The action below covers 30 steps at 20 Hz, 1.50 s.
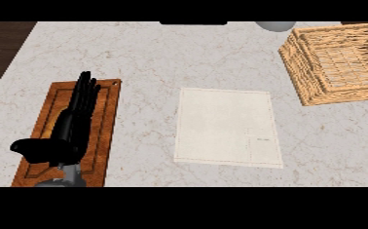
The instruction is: Pick the cupcake from the placemat and place it in the basket
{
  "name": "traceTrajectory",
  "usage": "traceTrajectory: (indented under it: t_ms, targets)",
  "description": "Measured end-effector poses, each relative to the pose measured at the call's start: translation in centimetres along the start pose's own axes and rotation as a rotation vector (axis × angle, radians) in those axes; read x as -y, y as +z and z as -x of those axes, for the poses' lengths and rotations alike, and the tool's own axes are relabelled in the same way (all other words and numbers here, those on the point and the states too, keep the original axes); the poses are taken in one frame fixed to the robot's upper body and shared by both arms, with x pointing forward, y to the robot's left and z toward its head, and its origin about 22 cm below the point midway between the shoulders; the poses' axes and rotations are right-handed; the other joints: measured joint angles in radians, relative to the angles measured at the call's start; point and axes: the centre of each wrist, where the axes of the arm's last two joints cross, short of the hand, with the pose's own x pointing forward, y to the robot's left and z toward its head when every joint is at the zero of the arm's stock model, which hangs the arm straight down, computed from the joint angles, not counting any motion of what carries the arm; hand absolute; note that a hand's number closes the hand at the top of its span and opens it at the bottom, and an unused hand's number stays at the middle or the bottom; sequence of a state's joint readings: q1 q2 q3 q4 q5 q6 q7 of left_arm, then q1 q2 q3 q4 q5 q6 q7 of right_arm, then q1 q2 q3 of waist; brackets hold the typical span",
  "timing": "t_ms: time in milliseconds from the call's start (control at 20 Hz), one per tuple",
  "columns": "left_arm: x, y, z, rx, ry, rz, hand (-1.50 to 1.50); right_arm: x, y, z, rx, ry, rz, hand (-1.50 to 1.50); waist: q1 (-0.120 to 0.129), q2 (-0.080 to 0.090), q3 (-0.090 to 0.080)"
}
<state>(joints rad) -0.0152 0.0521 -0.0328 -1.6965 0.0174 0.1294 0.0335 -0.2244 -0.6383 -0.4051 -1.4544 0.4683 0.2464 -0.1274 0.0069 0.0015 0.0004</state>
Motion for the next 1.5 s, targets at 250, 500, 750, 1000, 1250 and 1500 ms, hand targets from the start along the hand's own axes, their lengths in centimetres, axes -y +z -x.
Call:
traceTrajectory:
  t_ms: [250,500,750,1000,1250,1500]
  targets:
    - [0.1,-0.1,0.4,-0.003,0.003,0.000,0.00,-1.0,-1.1,2.5,-0.006,0.045,-0.025,1.50,0.000,0.000,0.000]
    - [-0.6,-0.2,0.7,-0.003,-0.003,0.000,0.00,-2.3,-2.3,5.1,-0.019,0.035,-0.036,1.50,0.003,0.001,0.000]
    - [-0.7,0.3,0.7,-0.006,-0.001,0.001,0.00,-3.2,-3.3,6.4,-0.032,0.016,-0.036,1.50,0.004,0.001,0.000]
    - [-0.6,0.5,0.2,-0.001,-0.003,-0.001,0.00,-3.4,-3.5,8.1,-0.058,-0.006,-0.045,1.50,0.005,0.001,0.000]
    - [-0.6,-0.2,0.2,0.003,-0.003,-0.001,0.00,-3.7,-3.6,9.2,-0.116,-0.029,-0.023,-1.50,0.005,0.001,0.000]
    - [-0.2,0.1,0.7,0.008,-0.002,0.005,0.00,-3.5,-3.6,10.4,-0.108,-0.021,-0.046,-1.50,0.008,0.000,-0.005]
